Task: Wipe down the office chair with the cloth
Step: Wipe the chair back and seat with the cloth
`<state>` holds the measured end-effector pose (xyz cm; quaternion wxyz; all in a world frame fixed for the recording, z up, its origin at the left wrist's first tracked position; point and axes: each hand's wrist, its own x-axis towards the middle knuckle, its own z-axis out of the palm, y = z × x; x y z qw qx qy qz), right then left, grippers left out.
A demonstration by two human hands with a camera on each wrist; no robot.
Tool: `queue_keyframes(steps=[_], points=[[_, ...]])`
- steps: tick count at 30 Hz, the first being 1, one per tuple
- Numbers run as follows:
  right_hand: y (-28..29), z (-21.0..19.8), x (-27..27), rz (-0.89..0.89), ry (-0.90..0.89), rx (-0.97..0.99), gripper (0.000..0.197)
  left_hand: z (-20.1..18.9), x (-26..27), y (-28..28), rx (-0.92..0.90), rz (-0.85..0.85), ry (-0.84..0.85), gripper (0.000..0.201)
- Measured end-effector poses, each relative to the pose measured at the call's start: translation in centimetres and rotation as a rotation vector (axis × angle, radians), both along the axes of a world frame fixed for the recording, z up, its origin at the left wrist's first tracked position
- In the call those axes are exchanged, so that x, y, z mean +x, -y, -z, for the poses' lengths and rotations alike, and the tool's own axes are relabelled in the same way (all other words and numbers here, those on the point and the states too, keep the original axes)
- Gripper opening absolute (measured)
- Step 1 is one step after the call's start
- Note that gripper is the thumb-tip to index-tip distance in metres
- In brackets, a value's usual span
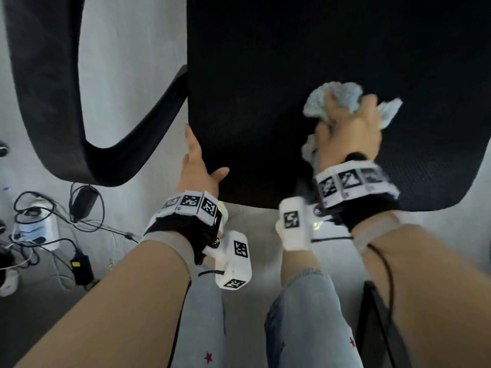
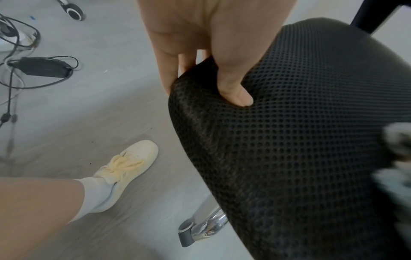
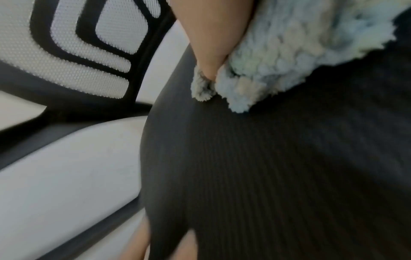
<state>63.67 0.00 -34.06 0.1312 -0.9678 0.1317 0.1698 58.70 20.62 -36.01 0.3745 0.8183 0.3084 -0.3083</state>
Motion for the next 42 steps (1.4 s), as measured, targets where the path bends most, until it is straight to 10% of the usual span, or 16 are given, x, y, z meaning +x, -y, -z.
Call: queue_keyframes(steps=[6, 12, 20, 26, 30, 37, 42], points=[[-5.4, 0.0, -3.7, -0.815, -0.107, 0.193, 0.048, 0.2, 0.0, -0.5, -0.006, 0.046, -0.011, 0.102], [-3.0, 0.6, 4.3, -0.058, -0.063, 0.040, 0.046, 0.8, 0.2, -0.6, 0.026, 0.071, -0.012, 0.104], [-6.1, -0.4, 3.1, -0.830, -0.099, 0.106, 0.043, 0.6, 0.3, -0.7, 0.008, 0.073, -0.022, 0.105], [-7.5, -0.2, 3.6, -0.525, -0.101, 0.084, 0.050, 1.0, 1.3, -1.4, 0.006, 0.096, -0.034, 0.102], [-5.1, -0.1, 1.3, -0.722, -0.063, 0.155, 0.057, 0.6, 1.3, -1.3, 0.001, 0.076, -0.058, 0.102], [9.8, -1.6, 5.5, 0.176, -0.074, -0.203, 0.045, 0.0, 1.5, -0.2, 0.056, 0.027, -0.070, 0.101], [-2.6, 0.3, 1.9, -0.074, -0.062, 0.079, 0.039, -0.5, 1.5, 0.6, 0.100, 0.003, -0.105, 0.098]])
